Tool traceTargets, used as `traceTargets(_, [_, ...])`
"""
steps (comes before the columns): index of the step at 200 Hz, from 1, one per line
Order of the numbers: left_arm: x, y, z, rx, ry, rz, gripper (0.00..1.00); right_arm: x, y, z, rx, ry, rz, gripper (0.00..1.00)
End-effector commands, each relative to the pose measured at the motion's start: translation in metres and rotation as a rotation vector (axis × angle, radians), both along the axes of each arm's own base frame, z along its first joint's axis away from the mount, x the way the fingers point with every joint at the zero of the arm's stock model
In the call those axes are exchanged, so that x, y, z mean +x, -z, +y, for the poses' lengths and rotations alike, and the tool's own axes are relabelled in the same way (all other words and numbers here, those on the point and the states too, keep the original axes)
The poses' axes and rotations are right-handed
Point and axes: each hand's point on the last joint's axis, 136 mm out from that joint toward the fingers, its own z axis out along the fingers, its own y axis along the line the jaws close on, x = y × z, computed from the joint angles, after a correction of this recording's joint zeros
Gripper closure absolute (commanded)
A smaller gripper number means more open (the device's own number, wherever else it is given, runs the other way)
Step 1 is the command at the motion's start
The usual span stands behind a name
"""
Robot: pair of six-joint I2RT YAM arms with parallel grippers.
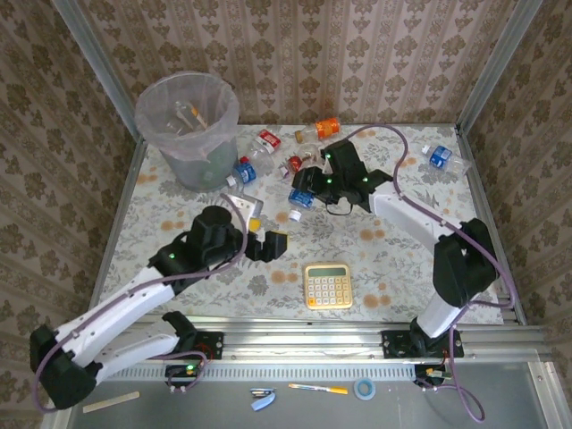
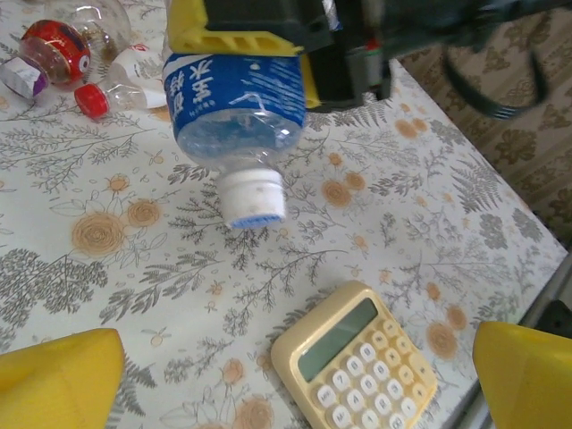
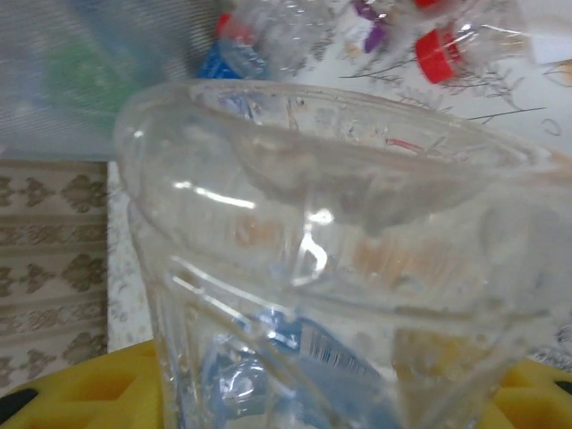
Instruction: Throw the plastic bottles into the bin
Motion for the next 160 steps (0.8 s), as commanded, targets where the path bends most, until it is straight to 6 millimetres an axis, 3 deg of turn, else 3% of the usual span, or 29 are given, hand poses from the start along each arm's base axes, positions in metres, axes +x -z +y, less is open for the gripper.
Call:
traceTargets(1, [0.017, -0.012, -0.015, -0.070, -0.028, -0.051, 0.00, -0.017, -0.015, 0.004, 0.032, -0.038, -0.023, 0.44])
traceTargets(35, [0.033, -0.010, -0.026, -0.073, -0.040, -0.037, 0.00, -0.036, -0.028, 0.011, 0.067, -0.071, -0.034, 0.43])
traceTargets(90, [0.047, -0.003, -0.040, -0.117, -0.024, 0.009, 0.01, -0.060, -0.031, 0.028, 0.095, -0.130, -0.023, 0.41])
traceTargets(160, [0.046, 0.003, -0.054, -0.148, 0.035, 0.037, 0.22, -0.069, -0.031, 0.037, 0.110, -0.156, -0.017, 0.41])
